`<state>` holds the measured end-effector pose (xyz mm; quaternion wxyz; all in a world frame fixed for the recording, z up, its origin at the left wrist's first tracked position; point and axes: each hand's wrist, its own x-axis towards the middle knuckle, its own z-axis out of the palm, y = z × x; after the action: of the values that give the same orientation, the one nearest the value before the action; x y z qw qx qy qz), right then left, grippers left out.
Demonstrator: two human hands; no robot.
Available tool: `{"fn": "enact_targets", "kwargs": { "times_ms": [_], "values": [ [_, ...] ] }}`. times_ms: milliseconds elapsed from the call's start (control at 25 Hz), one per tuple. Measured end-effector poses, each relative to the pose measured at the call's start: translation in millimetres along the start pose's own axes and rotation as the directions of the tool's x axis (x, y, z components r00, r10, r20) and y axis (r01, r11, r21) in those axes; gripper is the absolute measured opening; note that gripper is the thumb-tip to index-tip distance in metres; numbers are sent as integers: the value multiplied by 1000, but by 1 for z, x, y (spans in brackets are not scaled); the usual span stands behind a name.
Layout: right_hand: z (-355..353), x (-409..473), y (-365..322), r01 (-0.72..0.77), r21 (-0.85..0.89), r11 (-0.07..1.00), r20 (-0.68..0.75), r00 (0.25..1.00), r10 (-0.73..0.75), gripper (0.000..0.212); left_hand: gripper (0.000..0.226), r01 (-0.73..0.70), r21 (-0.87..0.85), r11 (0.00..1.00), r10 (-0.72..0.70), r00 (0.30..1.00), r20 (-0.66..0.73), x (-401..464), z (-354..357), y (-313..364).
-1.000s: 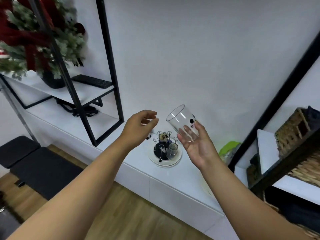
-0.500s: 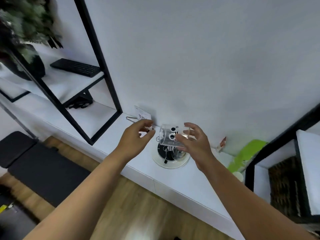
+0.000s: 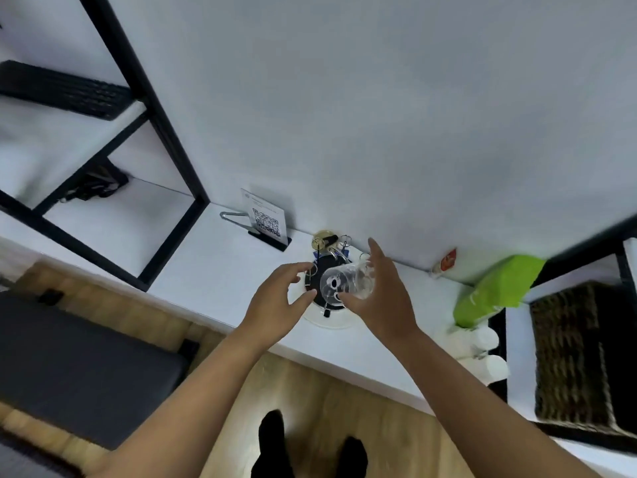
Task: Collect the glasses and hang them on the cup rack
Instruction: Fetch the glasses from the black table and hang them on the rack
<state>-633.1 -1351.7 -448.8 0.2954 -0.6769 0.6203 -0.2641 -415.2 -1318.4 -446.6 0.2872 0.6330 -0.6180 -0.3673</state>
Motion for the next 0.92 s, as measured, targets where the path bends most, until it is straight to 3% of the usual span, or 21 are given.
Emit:
{"fn": "enact_targets", "kwargs": {
  "times_ms": [320, 640, 920],
  "values": [
    [72, 23, 12, 25, -338, 941, 54, 999, -7, 115, 47, 71, -71, 995, -56, 978, 202, 38, 27, -80],
    [108, 35, 38, 69, -467, 882, 84, 996, -33, 120, 27, 232, -212, 949, -176, 952, 252, 66, 50, -105],
    [129, 48, 58, 73, -502, 862, 36, 997, -64, 120, 26, 338, -269, 902, -269, 926, 264, 77, 71, -110]
  ]
}}
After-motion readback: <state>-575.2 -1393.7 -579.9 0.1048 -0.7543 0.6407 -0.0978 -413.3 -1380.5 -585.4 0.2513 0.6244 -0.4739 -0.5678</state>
